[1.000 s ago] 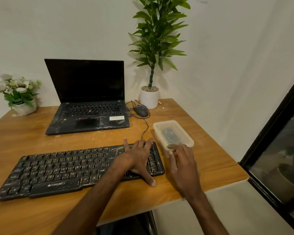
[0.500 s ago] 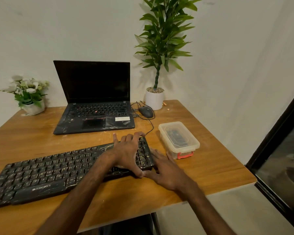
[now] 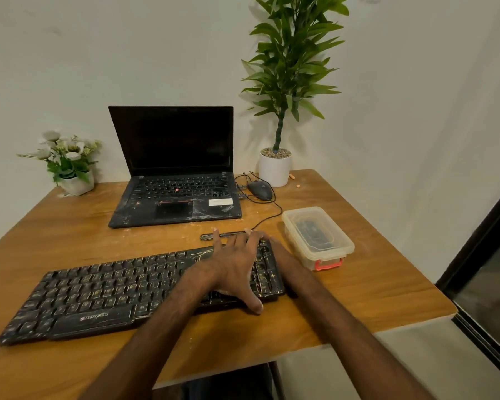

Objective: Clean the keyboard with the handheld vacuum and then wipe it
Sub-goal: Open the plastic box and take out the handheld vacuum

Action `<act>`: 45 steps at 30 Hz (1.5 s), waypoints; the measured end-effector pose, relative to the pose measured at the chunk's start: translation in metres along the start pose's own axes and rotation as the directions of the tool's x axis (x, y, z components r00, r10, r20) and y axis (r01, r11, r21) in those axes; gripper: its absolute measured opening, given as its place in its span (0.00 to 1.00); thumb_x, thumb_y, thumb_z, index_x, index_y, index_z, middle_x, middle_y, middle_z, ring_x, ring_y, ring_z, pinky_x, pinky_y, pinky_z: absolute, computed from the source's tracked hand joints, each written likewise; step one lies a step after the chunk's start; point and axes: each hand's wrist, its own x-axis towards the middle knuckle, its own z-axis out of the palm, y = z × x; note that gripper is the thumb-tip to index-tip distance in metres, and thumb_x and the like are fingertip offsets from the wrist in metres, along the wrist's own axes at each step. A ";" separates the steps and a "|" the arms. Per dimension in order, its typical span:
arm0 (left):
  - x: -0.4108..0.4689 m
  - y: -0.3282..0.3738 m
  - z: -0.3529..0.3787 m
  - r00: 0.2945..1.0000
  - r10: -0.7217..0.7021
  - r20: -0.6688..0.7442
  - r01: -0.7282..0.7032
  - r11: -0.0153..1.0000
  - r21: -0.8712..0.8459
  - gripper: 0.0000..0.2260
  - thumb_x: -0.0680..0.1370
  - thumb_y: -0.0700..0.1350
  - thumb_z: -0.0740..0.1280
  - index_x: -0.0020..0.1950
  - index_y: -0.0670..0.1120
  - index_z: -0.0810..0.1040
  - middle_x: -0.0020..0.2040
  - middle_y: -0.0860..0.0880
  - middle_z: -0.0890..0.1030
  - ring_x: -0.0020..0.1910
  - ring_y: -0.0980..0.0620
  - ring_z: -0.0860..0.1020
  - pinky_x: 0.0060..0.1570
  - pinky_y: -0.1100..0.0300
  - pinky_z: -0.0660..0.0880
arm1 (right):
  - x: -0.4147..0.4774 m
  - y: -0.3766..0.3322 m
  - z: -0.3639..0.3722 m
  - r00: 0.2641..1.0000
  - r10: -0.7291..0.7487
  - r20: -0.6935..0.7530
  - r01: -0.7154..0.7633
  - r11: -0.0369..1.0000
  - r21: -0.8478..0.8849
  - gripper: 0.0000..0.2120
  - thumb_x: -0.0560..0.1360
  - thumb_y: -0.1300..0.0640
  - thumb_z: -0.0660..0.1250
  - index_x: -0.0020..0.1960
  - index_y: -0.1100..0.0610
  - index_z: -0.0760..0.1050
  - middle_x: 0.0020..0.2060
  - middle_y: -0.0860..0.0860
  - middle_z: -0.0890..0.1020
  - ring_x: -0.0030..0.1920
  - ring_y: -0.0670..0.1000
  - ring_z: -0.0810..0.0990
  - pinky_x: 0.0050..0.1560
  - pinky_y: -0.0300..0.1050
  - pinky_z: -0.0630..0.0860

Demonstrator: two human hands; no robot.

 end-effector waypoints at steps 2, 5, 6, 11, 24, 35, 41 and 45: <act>0.000 0.000 0.000 1.000 -0.006 -0.009 0.006 1.000 0.009 0.63 0.61 0.65 0.80 0.81 0.48 0.42 0.81 0.45 0.53 0.80 0.45 0.50 0.71 0.29 0.31 | -0.004 -0.008 -0.012 0.994 -0.074 0.075 0.074 0.997 0.002 0.13 0.79 0.51 0.65 0.62 0.53 0.72 0.66 0.50 0.76 0.65 0.49 0.73 0.71 0.50 0.68; -0.001 0.000 -0.004 1.000 -0.016 -0.027 0.016 1.000 0.016 0.62 0.61 0.65 0.80 0.80 0.47 0.42 0.81 0.45 0.53 0.80 0.45 0.51 0.71 0.29 0.32 | -0.009 -0.027 -0.031 0.982 -0.065 0.175 0.058 0.997 0.049 0.17 0.77 0.55 0.69 0.65 0.50 0.72 0.60 0.45 0.78 0.60 0.43 0.76 0.65 0.39 0.71; -0.002 0.000 -0.003 1.000 -0.022 -0.019 0.023 0.999 0.024 0.63 0.61 0.65 0.80 0.80 0.47 0.42 0.81 0.45 0.54 0.80 0.45 0.51 0.71 0.30 0.31 | -0.011 -0.028 -0.033 0.987 -0.074 0.144 0.052 0.987 0.152 0.18 0.79 0.56 0.67 0.68 0.50 0.71 0.64 0.44 0.76 0.64 0.43 0.74 0.67 0.39 0.69; 0.002 -0.003 0.012 0.999 -0.041 0.031 0.039 0.998 0.051 0.63 0.60 0.66 0.79 0.80 0.49 0.42 0.80 0.42 0.56 0.80 0.43 0.52 0.69 0.28 0.30 | -0.019 -0.026 -0.038 0.995 0.097 -0.011 -0.081 0.883 0.462 0.17 0.80 0.54 0.59 0.67 0.43 0.74 0.72 0.44 0.70 0.73 0.47 0.66 0.75 0.57 0.62; 0.020 -0.004 0.014 0.993 -0.024 0.113 0.030 0.998 -0.049 0.65 0.60 0.67 0.79 0.80 0.53 0.37 0.82 0.43 0.50 0.81 0.43 0.47 0.67 0.30 0.26 | -0.065 -0.036 -0.048 0.891 0.251 -0.378 -0.418 0.779 -0.467 0.32 0.82 0.45 0.55 0.79 0.58 0.50 0.79 0.57 0.54 0.79 0.58 0.49 0.75 0.61 0.42; 0.018 0.065 0.049 0.976 0.005 -0.220 -0.037 0.989 -0.141 0.63 0.69 0.65 0.75 0.78 0.42 0.28 0.78 0.46 0.28 0.76 0.48 0.28 0.75 0.50 0.29 | -0.103 -0.038 -0.067 0.965 0.131 -0.229 -0.242 0.784 -0.572 0.27 0.84 0.45 0.50 0.79 0.54 0.52 0.79 0.53 0.54 0.79 0.52 0.49 0.77 0.56 0.43; 0.024 0.093 0.072 0.917 -0.201 -0.345 0.143 0.972 -0.185 0.48 0.78 0.58 0.65 0.80 0.38 0.36 0.81 0.39 0.38 0.80 0.44 0.36 0.74 0.49 0.27 | -0.120 -0.029 -0.051 0.954 -0.026 -0.300 -0.159 0.803 -0.574 0.23 0.79 0.56 0.65 0.72 0.58 0.69 0.71 0.57 0.72 0.72 0.55 0.70 0.73 0.51 0.64; 0.018 0.098 0.083 0.880 -0.214 -0.424 0.137 0.969 -0.204 0.43 0.81 0.57 0.61 0.80 0.39 0.38 0.82 0.41 0.42 0.81 0.48 0.39 0.74 0.53 0.27 | -0.134 -0.017 -0.041 0.912 -0.163 -0.376 -0.106 0.792 -0.601 0.25 0.68 0.60 0.77 0.63 0.61 0.78 0.60 0.59 0.81 0.60 0.55 0.81 0.60 0.54 0.78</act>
